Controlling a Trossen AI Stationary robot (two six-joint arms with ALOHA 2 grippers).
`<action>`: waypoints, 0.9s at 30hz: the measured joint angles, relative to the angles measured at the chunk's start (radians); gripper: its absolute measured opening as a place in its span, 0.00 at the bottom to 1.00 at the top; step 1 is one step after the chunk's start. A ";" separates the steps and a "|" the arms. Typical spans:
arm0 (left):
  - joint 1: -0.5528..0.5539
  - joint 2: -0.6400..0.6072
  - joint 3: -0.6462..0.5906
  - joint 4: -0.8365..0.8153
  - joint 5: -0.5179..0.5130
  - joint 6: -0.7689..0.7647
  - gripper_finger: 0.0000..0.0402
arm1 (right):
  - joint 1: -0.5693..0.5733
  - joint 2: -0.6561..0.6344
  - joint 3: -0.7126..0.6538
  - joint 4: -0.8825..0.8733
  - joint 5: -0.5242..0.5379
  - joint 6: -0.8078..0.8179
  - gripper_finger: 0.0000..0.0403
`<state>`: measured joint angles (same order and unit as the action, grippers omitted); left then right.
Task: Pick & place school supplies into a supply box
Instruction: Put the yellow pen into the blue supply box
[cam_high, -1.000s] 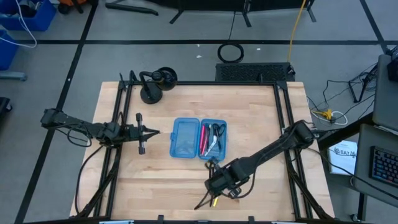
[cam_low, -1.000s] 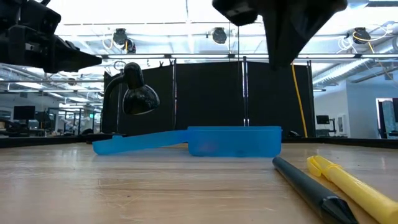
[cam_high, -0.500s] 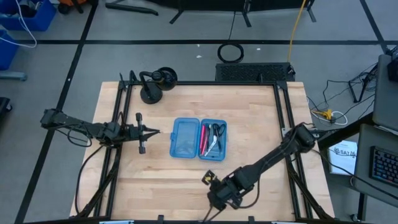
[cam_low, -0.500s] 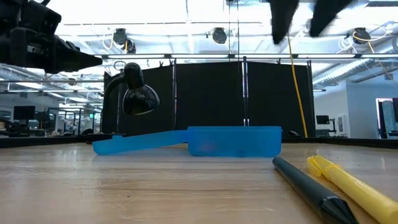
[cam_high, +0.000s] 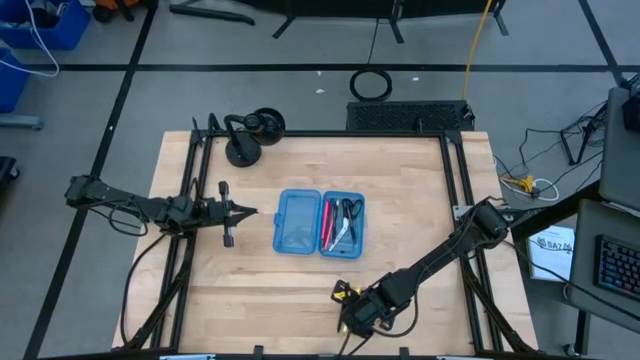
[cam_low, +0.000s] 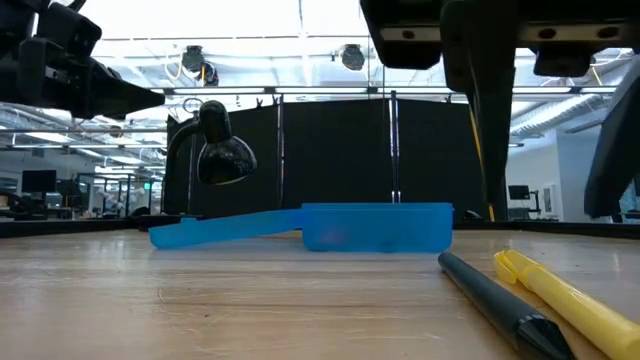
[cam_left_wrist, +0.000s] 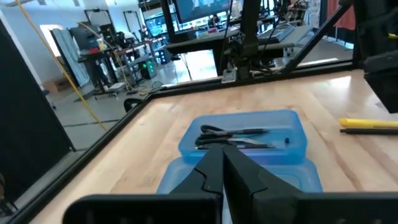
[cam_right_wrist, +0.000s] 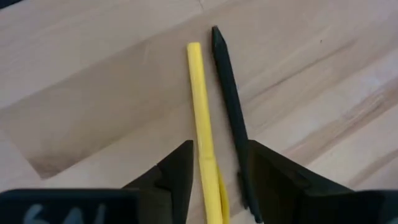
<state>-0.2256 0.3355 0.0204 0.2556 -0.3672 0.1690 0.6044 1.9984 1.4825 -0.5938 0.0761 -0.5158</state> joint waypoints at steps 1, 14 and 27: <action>0.000 0.000 0.000 -0.002 0.000 -0.008 0.04 | 0.000 0.000 -0.008 0.016 -0.001 -0.001 0.34; 0.000 0.000 0.000 -0.049 0.000 -0.051 0.07 | -0.007 0.000 -0.115 0.172 -0.033 -0.052 0.31; 0.000 0.007 0.001 -0.051 0.000 -0.056 0.01 | -0.063 -0.002 -0.161 0.183 -0.155 -0.129 0.19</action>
<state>-0.2256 0.3428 0.0212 0.2047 -0.3676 0.1130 0.5417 1.9961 1.3215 -0.4112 -0.0784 -0.6444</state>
